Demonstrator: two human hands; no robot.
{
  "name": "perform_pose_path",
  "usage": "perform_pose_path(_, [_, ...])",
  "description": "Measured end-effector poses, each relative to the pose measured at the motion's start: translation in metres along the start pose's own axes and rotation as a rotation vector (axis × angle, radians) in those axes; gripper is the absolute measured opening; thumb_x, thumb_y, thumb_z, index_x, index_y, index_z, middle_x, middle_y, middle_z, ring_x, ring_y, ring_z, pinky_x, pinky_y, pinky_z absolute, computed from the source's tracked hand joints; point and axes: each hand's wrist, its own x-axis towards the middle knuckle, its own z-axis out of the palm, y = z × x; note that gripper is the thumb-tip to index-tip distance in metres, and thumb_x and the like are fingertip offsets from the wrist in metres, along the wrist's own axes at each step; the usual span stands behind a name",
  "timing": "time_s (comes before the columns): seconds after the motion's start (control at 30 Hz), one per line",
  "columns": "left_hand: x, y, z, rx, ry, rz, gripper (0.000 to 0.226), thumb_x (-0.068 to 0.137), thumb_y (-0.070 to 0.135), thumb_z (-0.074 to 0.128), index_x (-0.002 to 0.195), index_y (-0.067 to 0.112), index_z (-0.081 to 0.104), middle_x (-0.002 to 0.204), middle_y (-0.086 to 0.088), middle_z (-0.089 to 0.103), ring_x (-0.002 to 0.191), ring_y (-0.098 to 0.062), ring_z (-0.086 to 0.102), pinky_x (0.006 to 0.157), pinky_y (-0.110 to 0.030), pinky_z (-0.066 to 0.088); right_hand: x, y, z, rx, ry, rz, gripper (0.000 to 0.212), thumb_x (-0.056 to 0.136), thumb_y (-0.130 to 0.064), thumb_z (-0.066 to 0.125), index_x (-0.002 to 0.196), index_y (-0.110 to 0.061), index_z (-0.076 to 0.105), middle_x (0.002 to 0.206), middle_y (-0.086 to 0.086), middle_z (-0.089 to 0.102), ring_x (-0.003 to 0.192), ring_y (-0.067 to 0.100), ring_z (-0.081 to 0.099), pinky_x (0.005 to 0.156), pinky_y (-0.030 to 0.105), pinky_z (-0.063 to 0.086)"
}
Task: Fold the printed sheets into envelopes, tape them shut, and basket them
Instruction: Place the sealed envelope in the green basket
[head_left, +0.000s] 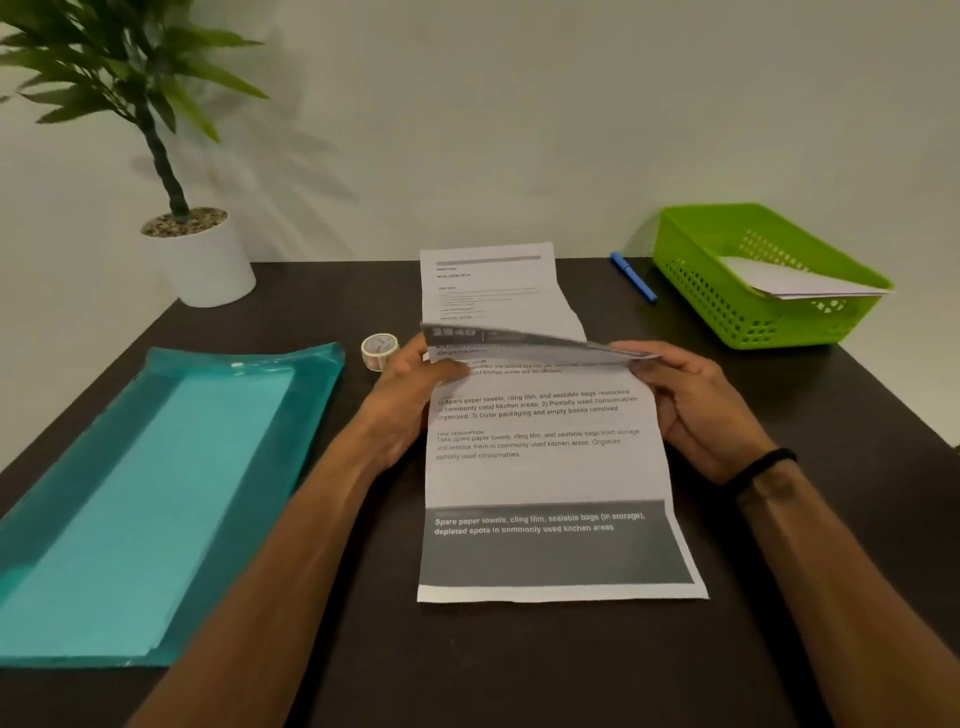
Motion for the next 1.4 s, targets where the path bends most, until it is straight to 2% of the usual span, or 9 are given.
perform_pose_path(0.13, [-0.007, 0.002, 0.008, 0.056, 0.033, 0.037, 0.026, 0.098, -0.005, 0.055, 0.092, 0.016, 0.069, 0.129, -0.004, 0.071, 0.108, -0.024, 0.071, 0.075, -0.030, 0.062, -0.003, -0.002, -0.002, 0.051, 0.025, 0.023, 0.037, 0.098, -0.005, 0.038, 0.109, 0.002, 0.073, 0.127, 0.026, 0.069, 0.118, 0.040, 0.066, 0.109, 0.051, 0.048])
perform_pose_path(0.3, [-0.009, 0.002, 0.009, 0.077, 0.047, 0.048, 0.029, 0.093, -0.008, 0.061, 0.084, 0.014, 0.078, 0.121, -0.006, 0.075, 0.109, -0.027, 0.072, 0.079, -0.032, 0.062, -0.008, -0.003, 0.005, -0.102, 0.006, -0.062, 0.033, 0.092, -0.019, 0.074, 0.123, -0.010, 0.070, 0.119, 0.010, 0.075, 0.110, 0.029, 0.070, 0.096, 0.045, 0.054])
perform_pose_path(0.43, [-0.006, -0.001, 0.008, 0.108, 0.081, 0.045, 0.022, 0.097, -0.002, 0.061, 0.100, 0.010, 0.078, 0.129, -0.004, 0.072, 0.113, -0.028, 0.071, 0.087, -0.039, 0.062, -0.011, 0.003, 0.006, -0.343, -0.056, -0.149, 0.063, 0.082, -0.014, 0.086, 0.137, -0.029, 0.061, 0.120, 0.004, 0.077, 0.109, 0.026, 0.074, 0.093, 0.043, 0.059])
perform_pose_path(0.53, [-0.003, 0.003, 0.007, -0.002, 0.116, 0.006, 0.027, 0.102, 0.009, 0.056, 0.124, 0.014, 0.072, 0.130, -0.003, 0.072, 0.115, -0.023, 0.070, 0.094, -0.042, 0.060, -0.010, 0.001, 0.006, -0.257, -0.006, -0.162, 0.063, 0.082, -0.010, 0.084, 0.138, -0.027, 0.060, 0.114, 0.007, 0.078, 0.105, 0.031, 0.075, 0.089, 0.047, 0.062])
perform_pose_path(0.7, [-0.004, 0.006, 0.005, -0.053, 0.085, -0.047, 0.048, 0.103, 0.048, 0.050, 0.141, 0.020, 0.060, 0.128, -0.008, 0.072, 0.110, -0.023, 0.071, 0.089, -0.041, 0.060, -0.008, 0.001, 0.005, -0.116, 0.052, -0.153, 0.060, 0.084, -0.004, 0.080, 0.138, -0.022, 0.058, 0.114, 0.013, 0.078, 0.105, 0.036, 0.074, 0.096, 0.057, 0.058])
perform_pose_path(0.87, [-0.010, 0.000, 0.013, 0.214, 0.040, 0.004, 0.036, 0.095, 0.018, 0.071, 0.130, 0.014, 0.066, 0.121, -0.006, 0.076, 0.110, -0.027, 0.074, 0.098, -0.050, 0.057, -0.008, 0.001, 0.003, -0.057, 0.041, -0.161, 0.067, 0.079, -0.008, 0.083, 0.140, -0.021, 0.057, 0.123, 0.012, 0.075, 0.113, 0.035, 0.072, 0.101, 0.056, 0.055])
perform_pose_path(1.03, [-0.010, -0.003, 0.012, 0.212, 0.103, 0.045, 0.035, 0.096, 0.017, 0.071, 0.130, 0.013, 0.066, 0.118, -0.006, 0.077, 0.108, -0.028, 0.074, 0.093, -0.048, 0.060, -0.014, 0.000, 0.008, -0.180, -0.082, -0.128, 0.053, 0.083, -0.002, 0.080, 0.132, -0.012, 0.062, 0.122, 0.008, 0.076, 0.111, 0.031, 0.074, 0.098, 0.053, 0.057])
perform_pose_path(1.27, [-0.010, -0.002, 0.011, 0.184, 0.068, 0.031, 0.034, 0.098, 0.015, 0.066, 0.132, 0.015, 0.065, 0.121, -0.005, 0.076, 0.109, -0.027, 0.074, 0.092, -0.046, 0.061, -0.010, 0.004, 0.004, -0.162, -0.013, -0.139, 0.037, 0.089, -0.003, 0.075, 0.125, -0.006, 0.068, 0.117, 0.011, 0.077, 0.106, 0.034, 0.075, 0.093, 0.048, 0.060])
perform_pose_path(1.4, [-0.011, 0.000, 0.010, 0.114, 0.100, 0.029, 0.032, 0.094, 0.009, 0.070, 0.126, 0.012, 0.069, 0.119, -0.008, 0.076, 0.108, -0.025, 0.074, 0.093, -0.039, 0.060, -0.009, 0.002, 0.004, -0.112, 0.011, -0.138, 0.026, 0.089, 0.005, 0.070, 0.112, -0.007, 0.072, 0.108, 0.009, 0.080, 0.096, 0.024, 0.077, 0.082, 0.034, 0.063])
